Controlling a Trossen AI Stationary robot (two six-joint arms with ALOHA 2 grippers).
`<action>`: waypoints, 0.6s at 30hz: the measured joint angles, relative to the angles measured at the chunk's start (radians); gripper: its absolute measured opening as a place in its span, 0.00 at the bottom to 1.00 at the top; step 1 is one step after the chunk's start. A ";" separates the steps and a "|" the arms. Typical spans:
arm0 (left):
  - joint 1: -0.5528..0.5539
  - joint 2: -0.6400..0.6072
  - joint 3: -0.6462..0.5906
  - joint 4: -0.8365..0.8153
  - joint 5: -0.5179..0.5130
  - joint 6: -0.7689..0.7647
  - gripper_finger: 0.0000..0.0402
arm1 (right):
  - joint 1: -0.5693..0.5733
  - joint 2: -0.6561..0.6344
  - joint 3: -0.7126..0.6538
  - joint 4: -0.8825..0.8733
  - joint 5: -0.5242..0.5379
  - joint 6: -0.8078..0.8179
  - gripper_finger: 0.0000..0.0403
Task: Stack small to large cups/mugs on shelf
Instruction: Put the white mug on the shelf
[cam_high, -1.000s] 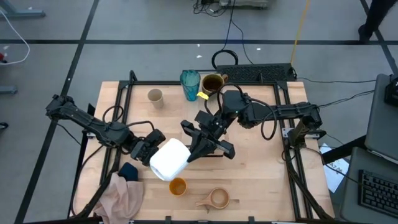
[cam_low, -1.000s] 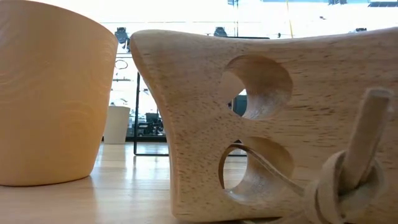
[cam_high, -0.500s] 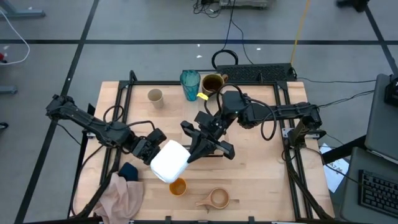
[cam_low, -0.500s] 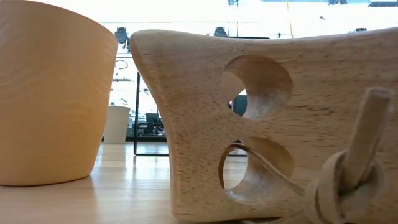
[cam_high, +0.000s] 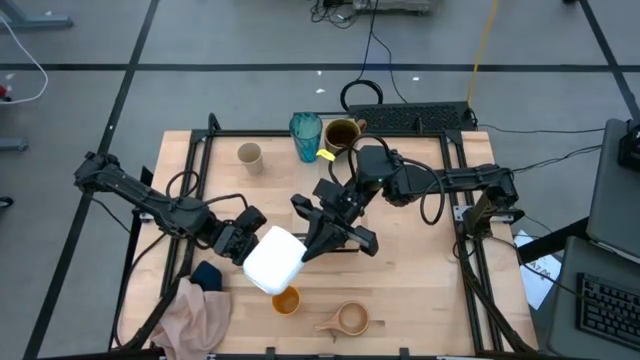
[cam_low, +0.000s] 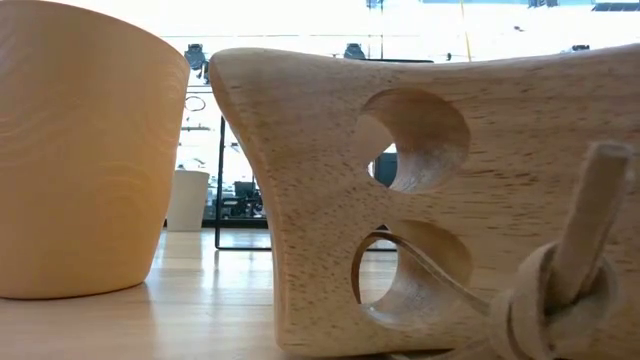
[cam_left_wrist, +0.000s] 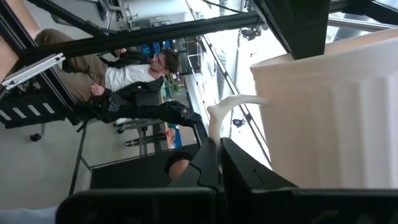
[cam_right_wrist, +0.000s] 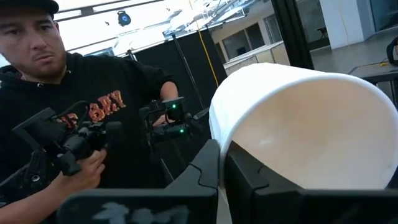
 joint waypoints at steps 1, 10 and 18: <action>-0.001 0.000 0.000 0.000 -0.003 0.000 0.00 | 0.000 0.000 0.000 0.000 0.000 0.000 0.01; 0.010 0.000 0.000 0.001 -0.026 0.031 0.00 | -0.010 0.000 0.000 0.000 -0.001 0.000 0.02; 0.010 0.000 0.000 0.010 -0.031 0.051 0.00 | -0.011 0.000 0.000 0.000 0.003 0.024 0.08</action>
